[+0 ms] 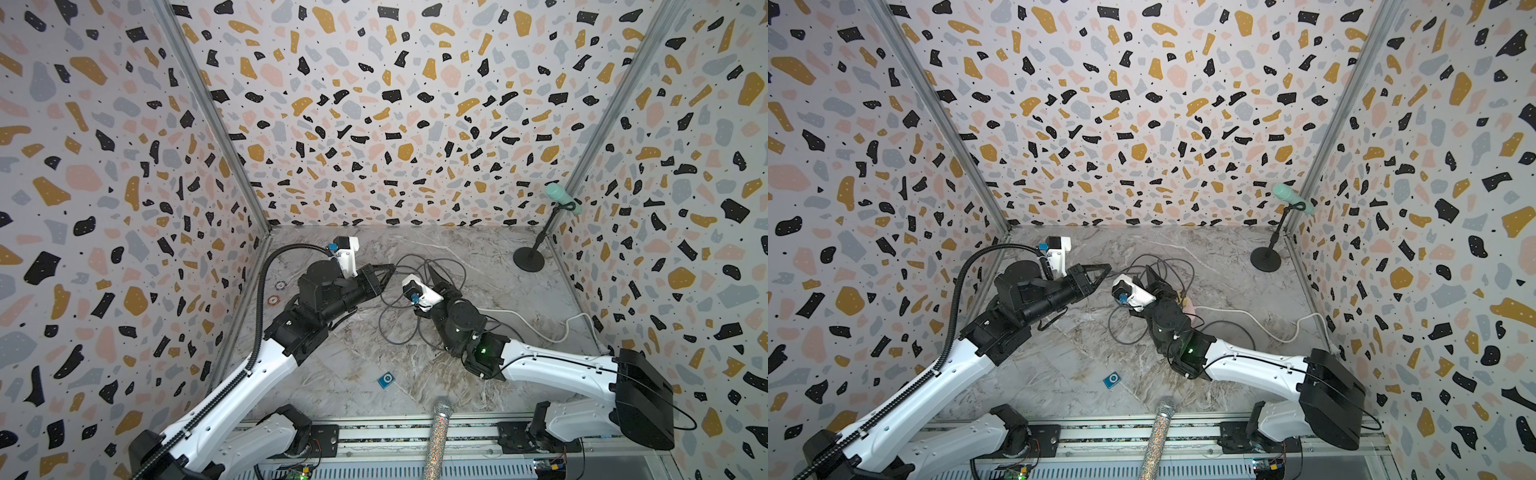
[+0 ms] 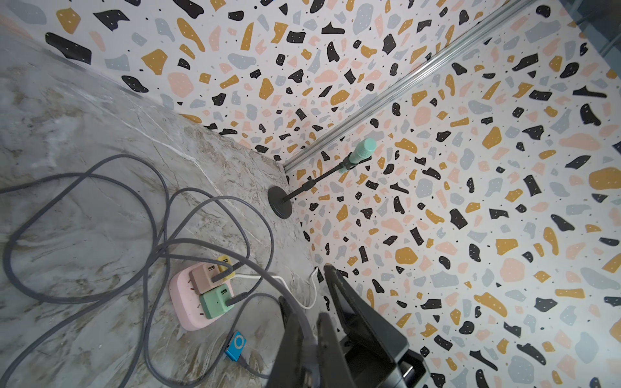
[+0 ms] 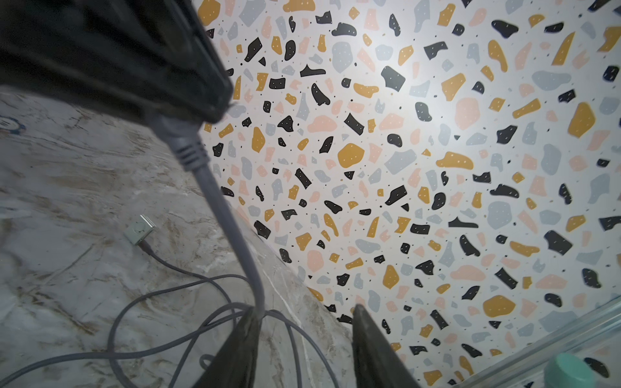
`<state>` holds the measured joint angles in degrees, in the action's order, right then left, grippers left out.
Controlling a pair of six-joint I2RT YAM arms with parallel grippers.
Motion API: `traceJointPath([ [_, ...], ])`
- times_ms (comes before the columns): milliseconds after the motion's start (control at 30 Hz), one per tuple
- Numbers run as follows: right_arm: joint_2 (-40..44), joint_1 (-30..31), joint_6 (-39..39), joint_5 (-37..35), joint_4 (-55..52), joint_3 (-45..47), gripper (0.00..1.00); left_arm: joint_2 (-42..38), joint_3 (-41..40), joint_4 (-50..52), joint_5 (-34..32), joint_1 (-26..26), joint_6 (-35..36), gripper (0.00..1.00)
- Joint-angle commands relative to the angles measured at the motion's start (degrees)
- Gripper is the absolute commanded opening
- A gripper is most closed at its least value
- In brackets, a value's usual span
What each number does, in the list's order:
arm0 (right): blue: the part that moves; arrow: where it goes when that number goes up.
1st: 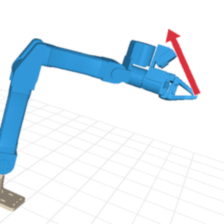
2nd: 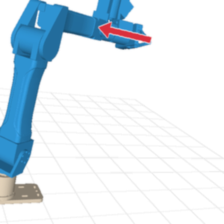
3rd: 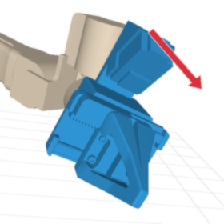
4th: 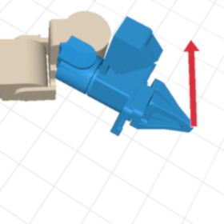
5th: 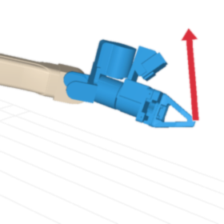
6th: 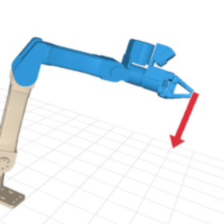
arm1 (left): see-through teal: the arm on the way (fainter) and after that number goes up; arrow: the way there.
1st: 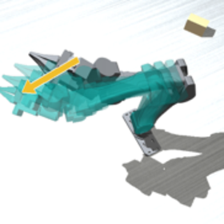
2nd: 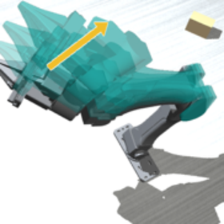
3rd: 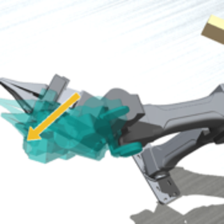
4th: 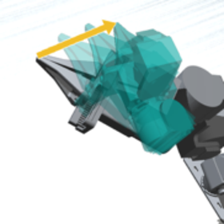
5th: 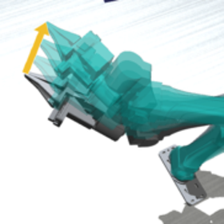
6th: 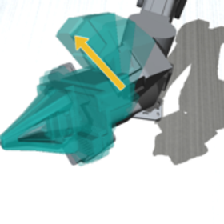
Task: Charge mp3
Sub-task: Pick up the charging cable from the center of the board.
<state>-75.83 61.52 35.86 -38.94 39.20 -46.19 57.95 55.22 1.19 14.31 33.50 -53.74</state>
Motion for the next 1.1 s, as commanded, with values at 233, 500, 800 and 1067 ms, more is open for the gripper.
traceJointPath([
  [233, 19.8, -10.3, -36.8, 38.3, -21.0, -0.6, 0.63, 0.7, 3.0, 1.7, 3.8, 0.2, 19.0, 0.07],
  [500, 27.9, -12.9, -55.4, 48.7, -23.3, 4.5, 0.68, 0.4, 0.1, -6.0, 6.2, 0.3, 19.2, 0.05],
  [800, 31.7, -12.8, -78.7, 50.3, -10.9, 15.2, 0.68, -1.8, -5.8, -9.5, -2.3, 2.3, 16.6, 0.02],
  [1067, 30.9, -4.3, -84.0, 39.7, -2.6, 19.4, 0.68, -6.7, -14.6, -20.4, -11.2, 4.5, 10.5, 0.00],
])
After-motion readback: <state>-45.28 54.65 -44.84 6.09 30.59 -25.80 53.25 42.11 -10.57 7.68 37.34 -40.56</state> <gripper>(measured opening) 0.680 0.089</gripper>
